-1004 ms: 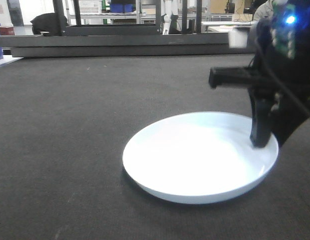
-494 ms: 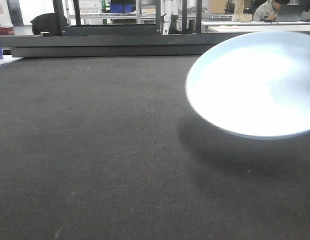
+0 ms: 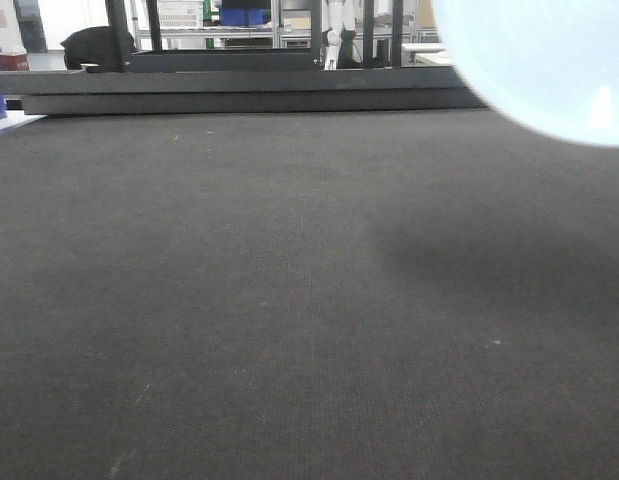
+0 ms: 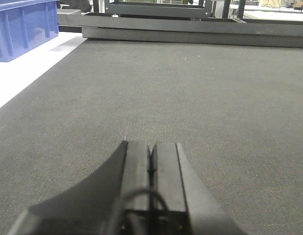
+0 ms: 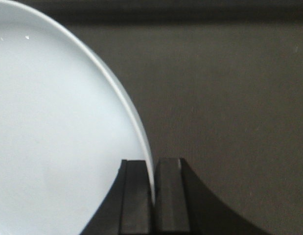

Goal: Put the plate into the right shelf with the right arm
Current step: 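Lift the white plate upright off the table with the right gripper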

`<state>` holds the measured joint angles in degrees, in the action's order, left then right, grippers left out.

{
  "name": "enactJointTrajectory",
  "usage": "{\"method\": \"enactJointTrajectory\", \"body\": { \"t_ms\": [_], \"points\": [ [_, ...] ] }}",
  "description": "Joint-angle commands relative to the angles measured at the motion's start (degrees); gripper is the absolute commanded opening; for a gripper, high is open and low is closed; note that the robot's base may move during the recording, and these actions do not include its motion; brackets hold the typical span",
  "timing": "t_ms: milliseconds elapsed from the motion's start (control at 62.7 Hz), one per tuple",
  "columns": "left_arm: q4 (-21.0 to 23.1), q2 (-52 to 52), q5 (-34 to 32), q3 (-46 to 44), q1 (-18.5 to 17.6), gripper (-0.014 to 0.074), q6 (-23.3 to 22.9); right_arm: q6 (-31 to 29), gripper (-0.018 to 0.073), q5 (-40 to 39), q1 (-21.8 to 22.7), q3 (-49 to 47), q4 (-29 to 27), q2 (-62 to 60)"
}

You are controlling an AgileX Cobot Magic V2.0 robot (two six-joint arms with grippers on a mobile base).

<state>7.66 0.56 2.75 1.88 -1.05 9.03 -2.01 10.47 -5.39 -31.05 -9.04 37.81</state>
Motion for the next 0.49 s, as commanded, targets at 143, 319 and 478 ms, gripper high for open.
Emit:
{"method": "enactJointTrajectory", "body": {
  "t_ms": [143,319,478],
  "points": [
    [0.47,0.59,-5.16,0.59,-0.11,-0.0128,-0.40,-0.51,0.0055,-7.63,0.43,-0.81,1.87,-10.63],
    [0.47,0.59,-5.16,0.59,-0.11,-0.0128,-0.40,-0.51,0.0055,-7.69,0.43,-0.81,1.87,-15.79],
    [0.47,0.59,-5.16,0.59,-0.11,-0.0128,-0.40,-0.51,0.0055,-8.13,0.43,-0.81,1.87,-17.99]
  ]
}}
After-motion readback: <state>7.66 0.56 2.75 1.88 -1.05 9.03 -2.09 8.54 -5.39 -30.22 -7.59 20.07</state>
